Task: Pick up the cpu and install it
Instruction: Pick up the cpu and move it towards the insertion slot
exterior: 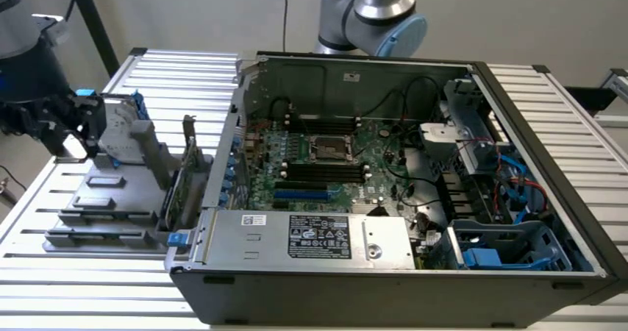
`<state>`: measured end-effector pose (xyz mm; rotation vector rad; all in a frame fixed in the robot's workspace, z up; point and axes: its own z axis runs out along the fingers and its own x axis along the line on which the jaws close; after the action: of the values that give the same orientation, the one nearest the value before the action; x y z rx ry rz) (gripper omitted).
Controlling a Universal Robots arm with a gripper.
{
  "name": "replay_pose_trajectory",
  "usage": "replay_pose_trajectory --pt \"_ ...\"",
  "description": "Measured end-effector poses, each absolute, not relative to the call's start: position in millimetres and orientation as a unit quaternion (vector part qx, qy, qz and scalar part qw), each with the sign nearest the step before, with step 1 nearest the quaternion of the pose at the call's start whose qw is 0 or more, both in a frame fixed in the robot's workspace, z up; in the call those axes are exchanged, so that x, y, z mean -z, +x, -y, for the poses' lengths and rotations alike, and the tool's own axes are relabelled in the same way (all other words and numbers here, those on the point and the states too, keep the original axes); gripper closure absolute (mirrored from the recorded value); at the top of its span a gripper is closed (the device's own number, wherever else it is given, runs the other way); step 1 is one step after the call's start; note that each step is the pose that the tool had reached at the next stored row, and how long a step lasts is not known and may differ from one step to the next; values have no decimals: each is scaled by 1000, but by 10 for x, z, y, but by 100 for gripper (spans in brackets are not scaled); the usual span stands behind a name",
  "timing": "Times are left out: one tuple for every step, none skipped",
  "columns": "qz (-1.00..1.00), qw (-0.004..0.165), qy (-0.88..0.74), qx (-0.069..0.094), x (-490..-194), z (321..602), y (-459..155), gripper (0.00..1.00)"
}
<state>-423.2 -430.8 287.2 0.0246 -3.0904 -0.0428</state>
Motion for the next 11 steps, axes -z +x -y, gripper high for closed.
replay_pose_trajectory --pt "1000 25 9 14 -2917 4310 -4213 45" --pt "1000 26 10 15 -2964 4312 -4194 45" --pt "999 25 11 16 -3009 4315 -4175 45" --pt "999 25 13 17 -3056 4318 -4155 45" --pt "999 26 14 18 -3101 4321 -4137 45" --pt "999 25 15 19 -3146 4324 -4118 45" --pt "999 26 16 19 -3191 4327 -4099 45" --pt "999 26 18 20 -3237 4330 -4077 45" --pt "999 26 19 21 -3282 4334 -4055 45" --pt "999 26 20 22 -3327 4338 -4031 45" --pt "999 26 21 23 -3372 4342 -4004 45"
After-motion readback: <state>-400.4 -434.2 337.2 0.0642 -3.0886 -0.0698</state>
